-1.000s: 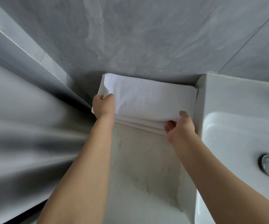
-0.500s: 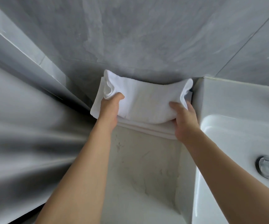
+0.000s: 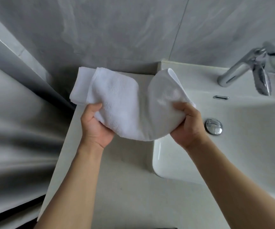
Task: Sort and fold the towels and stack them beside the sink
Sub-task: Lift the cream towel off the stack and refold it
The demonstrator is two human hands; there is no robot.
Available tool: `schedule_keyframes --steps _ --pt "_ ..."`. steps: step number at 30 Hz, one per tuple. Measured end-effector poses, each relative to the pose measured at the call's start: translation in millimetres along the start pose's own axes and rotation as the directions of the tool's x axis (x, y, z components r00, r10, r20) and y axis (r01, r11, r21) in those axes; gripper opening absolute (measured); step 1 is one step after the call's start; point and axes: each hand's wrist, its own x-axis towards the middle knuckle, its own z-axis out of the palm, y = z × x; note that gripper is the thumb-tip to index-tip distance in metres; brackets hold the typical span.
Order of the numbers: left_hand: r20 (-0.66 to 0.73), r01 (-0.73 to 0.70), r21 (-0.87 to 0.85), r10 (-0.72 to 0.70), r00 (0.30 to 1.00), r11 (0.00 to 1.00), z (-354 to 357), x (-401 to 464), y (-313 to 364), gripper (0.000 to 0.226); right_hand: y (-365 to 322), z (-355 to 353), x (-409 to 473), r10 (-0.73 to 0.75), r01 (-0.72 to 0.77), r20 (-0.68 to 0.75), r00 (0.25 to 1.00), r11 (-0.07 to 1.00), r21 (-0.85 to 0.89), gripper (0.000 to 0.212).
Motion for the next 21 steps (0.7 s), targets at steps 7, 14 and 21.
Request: schedule_keyframes --steps 7,14,21 --pt "0.198 0.202 0.078 -0.213 0.957 0.976 58.8 -35.9 -65.4 0.039 -31.3 -75.8 -72.3 -0.042 0.056 -0.131 0.990 0.993 0.102 0.045" --pt "0.296 0.296 0.160 -0.332 0.896 0.942 128.4 -65.4 -151.3 0.046 -76.5 -176.4 -117.7 -0.115 0.169 -0.247 0.962 0.963 0.211 0.040" --pt "0.318 0.358 0.129 -0.381 0.868 0.925 218.8 -101.1 -273.3 0.045 -155.1 -305.3 -153.8 -0.161 0.246 -0.235 0.959 0.882 0.402 0.055"
